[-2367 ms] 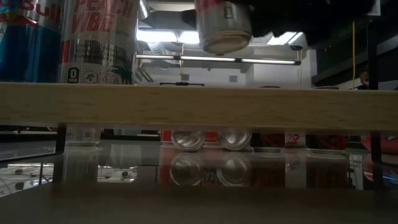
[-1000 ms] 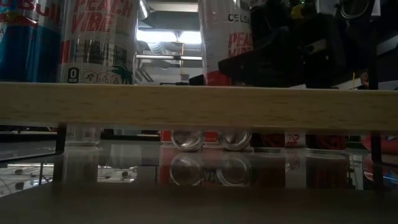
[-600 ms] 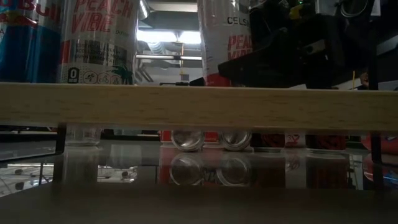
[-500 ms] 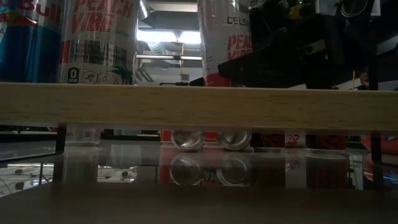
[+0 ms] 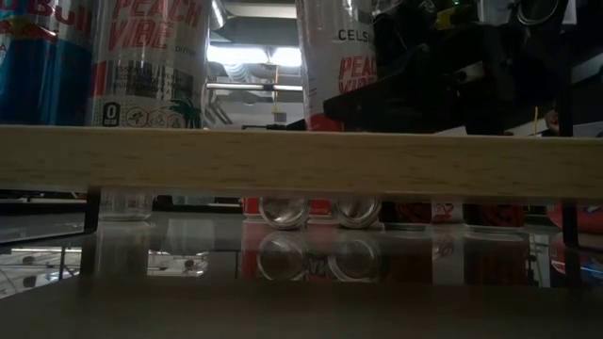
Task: Place canned beverage on shelf
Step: Put the bottom left white soda can on the shelf aligned with the other white soda can
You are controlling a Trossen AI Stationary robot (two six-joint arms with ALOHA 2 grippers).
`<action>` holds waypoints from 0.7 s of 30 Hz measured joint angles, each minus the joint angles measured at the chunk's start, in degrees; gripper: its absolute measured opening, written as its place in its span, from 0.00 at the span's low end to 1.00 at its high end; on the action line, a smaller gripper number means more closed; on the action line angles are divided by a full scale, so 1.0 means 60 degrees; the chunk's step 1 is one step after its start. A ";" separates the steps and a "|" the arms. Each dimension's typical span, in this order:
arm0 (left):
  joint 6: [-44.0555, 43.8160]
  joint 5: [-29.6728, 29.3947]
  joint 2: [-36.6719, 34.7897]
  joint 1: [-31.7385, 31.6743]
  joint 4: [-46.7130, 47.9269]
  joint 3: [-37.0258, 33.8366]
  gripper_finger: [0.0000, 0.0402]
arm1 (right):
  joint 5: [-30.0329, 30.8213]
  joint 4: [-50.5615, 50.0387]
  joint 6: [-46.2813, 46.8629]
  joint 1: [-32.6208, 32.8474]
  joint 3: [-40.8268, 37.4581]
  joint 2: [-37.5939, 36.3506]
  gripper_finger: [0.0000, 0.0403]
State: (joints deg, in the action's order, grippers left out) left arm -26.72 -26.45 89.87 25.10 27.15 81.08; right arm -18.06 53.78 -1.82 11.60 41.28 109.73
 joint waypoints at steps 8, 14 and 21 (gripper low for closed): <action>-0.0020 -0.0219 0.0794 0.0105 -0.0629 0.0000 0.83 | 0.0093 0.0007 0.0000 0.0000 -0.0004 0.0000 0.62; -0.0011 -0.0872 0.1149 0.0103 -0.0789 0.0000 0.83 | 0.0179 0.0018 0.0000 0.0004 -0.0007 0.0004 0.62; 0.0021 -0.1074 0.1488 0.0101 -0.0927 0.0000 0.83 | 0.0782 0.0029 0.0037 0.0000 -0.0011 0.0004 0.62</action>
State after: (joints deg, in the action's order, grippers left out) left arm -26.59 -32.89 98.80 25.71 21.58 81.08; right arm -13.38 53.96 -1.60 11.60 41.21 109.75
